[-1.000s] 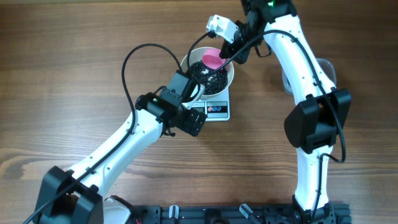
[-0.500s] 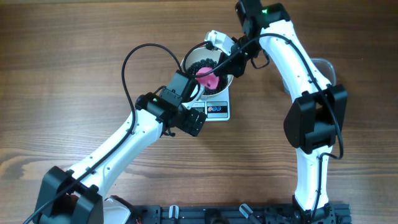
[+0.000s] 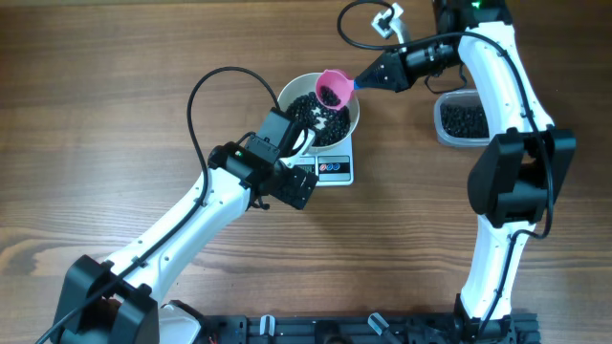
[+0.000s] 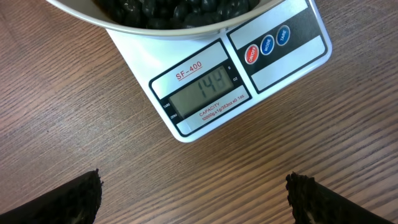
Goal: Scoop item into bowl and weigh 150g on scale
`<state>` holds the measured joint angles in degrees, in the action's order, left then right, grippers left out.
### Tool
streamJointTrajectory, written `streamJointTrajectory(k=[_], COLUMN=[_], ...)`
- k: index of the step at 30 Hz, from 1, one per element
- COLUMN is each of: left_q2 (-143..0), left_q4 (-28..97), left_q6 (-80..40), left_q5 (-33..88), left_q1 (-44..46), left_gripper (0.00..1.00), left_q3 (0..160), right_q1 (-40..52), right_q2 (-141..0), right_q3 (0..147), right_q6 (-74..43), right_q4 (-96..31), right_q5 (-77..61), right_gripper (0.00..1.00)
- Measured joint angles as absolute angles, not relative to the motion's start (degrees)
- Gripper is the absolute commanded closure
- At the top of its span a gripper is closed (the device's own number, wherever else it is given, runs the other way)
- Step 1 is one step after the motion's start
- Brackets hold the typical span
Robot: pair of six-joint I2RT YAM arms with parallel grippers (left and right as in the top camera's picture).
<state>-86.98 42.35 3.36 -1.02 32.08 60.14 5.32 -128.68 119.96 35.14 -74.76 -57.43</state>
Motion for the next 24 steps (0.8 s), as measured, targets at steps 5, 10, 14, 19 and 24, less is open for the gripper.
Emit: streamJointTrajectory(k=[5,10,14,19,24], left_q2=[-86.98,-86.98,-86.98,-86.98,-86.98], left_q4=[42.35,42.35,42.35,42.35,42.35], left_q6=[3.36,3.36,3.36,3.36,3.38], left_q5=[-1.02,-1.02,-1.02,-1.02,-1.02], left_q1=[32.08,32.08,32.08,32.08,32.08], left_gripper=[0.0,0.0,0.0,0.0,0.0], left_q3=[60.14,60.14,60.14,60.14,60.14], right_q1=[5.69,5.69,5.69,6.5,9.21], right_q2=[-128.68,-128.05,-122.83,-115.83,-115.79], right_q3=[119.96,122.02,122.1,123.55,123.57], right_q6=[34.68,34.15,37.43,44.16,47.75], right_q4=[-72.75,-72.71,-73.69,-74.59,-75.13], right_q5=[-59.13,-56.16,-51.9,-48.8,-46.02], right_gripper=[0.96,0.96,0.96,0.96,0.96])
